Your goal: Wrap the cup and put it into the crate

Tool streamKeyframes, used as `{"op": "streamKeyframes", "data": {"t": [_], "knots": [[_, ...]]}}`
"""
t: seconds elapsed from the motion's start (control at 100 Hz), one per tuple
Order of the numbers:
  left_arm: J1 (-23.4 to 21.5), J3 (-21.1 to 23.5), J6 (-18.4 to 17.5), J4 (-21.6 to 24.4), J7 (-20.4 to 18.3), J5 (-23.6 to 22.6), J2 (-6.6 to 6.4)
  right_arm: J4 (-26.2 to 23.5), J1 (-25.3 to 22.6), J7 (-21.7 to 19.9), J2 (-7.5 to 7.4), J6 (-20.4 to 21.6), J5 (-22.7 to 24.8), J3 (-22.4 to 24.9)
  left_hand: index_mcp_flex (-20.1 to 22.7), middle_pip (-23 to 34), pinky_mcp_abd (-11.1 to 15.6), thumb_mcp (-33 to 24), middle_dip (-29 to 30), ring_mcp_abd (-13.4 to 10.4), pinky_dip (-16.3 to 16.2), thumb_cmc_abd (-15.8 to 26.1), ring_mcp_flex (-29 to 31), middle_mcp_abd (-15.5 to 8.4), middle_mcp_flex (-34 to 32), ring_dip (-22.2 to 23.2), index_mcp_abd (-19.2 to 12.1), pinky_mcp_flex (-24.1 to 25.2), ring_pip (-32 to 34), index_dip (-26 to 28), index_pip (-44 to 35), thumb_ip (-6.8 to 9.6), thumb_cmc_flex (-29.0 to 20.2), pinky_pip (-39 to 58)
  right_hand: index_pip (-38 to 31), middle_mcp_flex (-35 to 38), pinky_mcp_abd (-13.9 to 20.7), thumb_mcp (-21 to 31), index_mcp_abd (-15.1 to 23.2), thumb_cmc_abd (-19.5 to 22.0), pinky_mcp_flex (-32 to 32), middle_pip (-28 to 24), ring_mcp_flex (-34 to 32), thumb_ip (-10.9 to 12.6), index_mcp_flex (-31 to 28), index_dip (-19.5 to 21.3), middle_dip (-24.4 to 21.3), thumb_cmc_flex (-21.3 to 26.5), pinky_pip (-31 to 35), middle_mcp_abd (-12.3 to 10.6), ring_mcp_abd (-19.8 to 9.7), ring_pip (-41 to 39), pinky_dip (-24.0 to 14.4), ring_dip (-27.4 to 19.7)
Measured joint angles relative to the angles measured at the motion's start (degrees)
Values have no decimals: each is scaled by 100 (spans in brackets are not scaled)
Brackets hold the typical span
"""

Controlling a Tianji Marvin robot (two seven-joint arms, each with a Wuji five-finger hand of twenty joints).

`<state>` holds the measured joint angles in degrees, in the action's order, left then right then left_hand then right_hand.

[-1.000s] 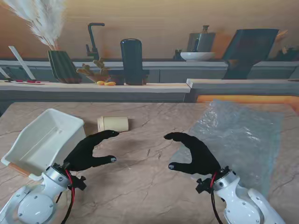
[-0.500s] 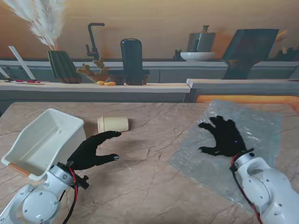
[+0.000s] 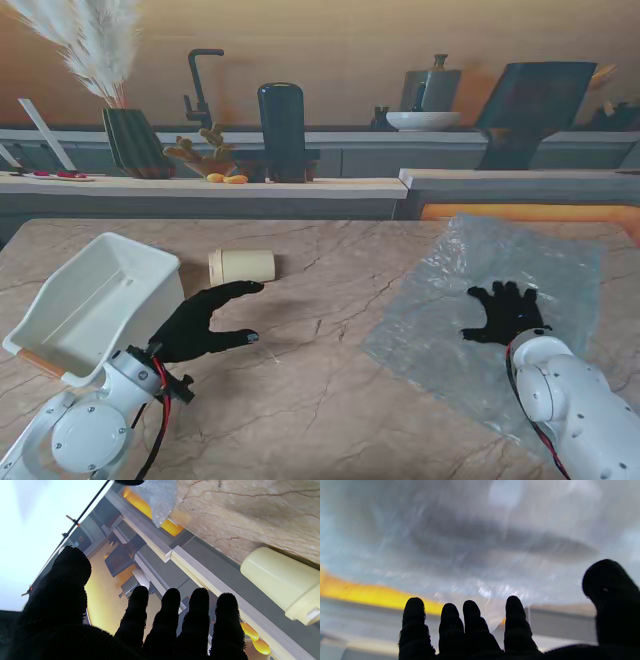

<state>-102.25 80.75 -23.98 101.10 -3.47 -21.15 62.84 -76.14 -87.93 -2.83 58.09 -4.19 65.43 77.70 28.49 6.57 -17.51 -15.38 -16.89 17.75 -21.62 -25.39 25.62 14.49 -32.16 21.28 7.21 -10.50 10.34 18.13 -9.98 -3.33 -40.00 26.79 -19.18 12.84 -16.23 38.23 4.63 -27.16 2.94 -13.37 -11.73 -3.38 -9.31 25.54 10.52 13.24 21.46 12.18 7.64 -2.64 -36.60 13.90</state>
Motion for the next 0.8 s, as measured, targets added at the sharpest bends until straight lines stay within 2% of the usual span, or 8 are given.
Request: {"op": "streamKeyframes", "data": {"t": [0.11,0.19,0.24,0.32,0.38,0.56,0.68,0.8], "knots": [[37,-17,-81,-45,-121,372,-5,183,240,-474,-88,135,-201,-327,55,0,0,83,0,1,0,11,0,0,-2,0,-1,0,6,49,0,0,-2,0,72,2,41,105,-197,434,-2,-75,-4,28,218,-88,0,-225,-1,-3,-13,-8,0,0],[37,-12,-82,-46,-38,96,-4,199,431,-623,-168,421,-270,-563,56,0,1,129,0,0,0,33,0,0,-2,0,-1,0,7,49,0,0,-35,0,71,44,43,124,-333,433,-2,-152,-8,46,237,-91,0,-51,-2,94,-13,-11,0,0],[32,-7,-30,-41,62,-148,-1,318,617,-628,-211,904,-348,-771,56,0,3,188,0,1,-1,101,0,0,-2,0,-1,0,7,49,0,0,-46,0,101,60,63,124,-405,431,-1,-144,-12,47,400,-98,-13,-30,-2,94,-7,-61,0,0],[19,-7,158,-20,162,-295,3,558,1020,-722,-267,1623,-467,-1171,56,0,5,208,0,1,-1,113,0,0,-2,0,-1,4,7,49,0,0,-97,0,207,-7,68,124,-555,390,11,-64,-68,48,560,-148,-75,44,-2,547,53,-86,1,0],[6,3,226,-7,163,-281,5,643,1352,-951,-325,1825,-560,-1538,56,0,5,264,0,1,-1,118,0,0,-2,0,-1,5,7,49,0,0,-97,0,255,-50,69,98,-680,180,65,-40,-68,49,681,-161,-76,54,-2,745,167,-86,1,0],[-46,52,193,7,230,-241,23,815,2019,-1248,-356,2234,-898,-2323,56,0,7,376,0,1,-1,122,0,0,-3,0,-2,6,7,49,0,0,-105,0,269,-55,69,-12,-675,108,82,-30,-68,49,655,-165,-79,54,-2,782,205,-82,1,0],[-56,64,194,7,283,-242,33,874,2210,-1369,-344,2512,-1487,-2651,56,0,8,479,0,1,-1,228,0,0,-3,0,-2,7,7,49,0,0,-167,0,28,-152,-9,-51,-244,52,59,174,-7,49,557,-163,-103,54,-11,1002,405,139,57,-103],[-57,64,242,8,274,-241,35,892,2458,-1422,-344,2846,-1517,-3020,56,0,9,589,0,1,-1,228,0,0,-3,0,-2,8,7,49,0,0,-167,0,20,-153,0,-51,-231,52,129,179,-6,49,554,-163,-117,54,-55,1010,414,149,65,-103]]}}
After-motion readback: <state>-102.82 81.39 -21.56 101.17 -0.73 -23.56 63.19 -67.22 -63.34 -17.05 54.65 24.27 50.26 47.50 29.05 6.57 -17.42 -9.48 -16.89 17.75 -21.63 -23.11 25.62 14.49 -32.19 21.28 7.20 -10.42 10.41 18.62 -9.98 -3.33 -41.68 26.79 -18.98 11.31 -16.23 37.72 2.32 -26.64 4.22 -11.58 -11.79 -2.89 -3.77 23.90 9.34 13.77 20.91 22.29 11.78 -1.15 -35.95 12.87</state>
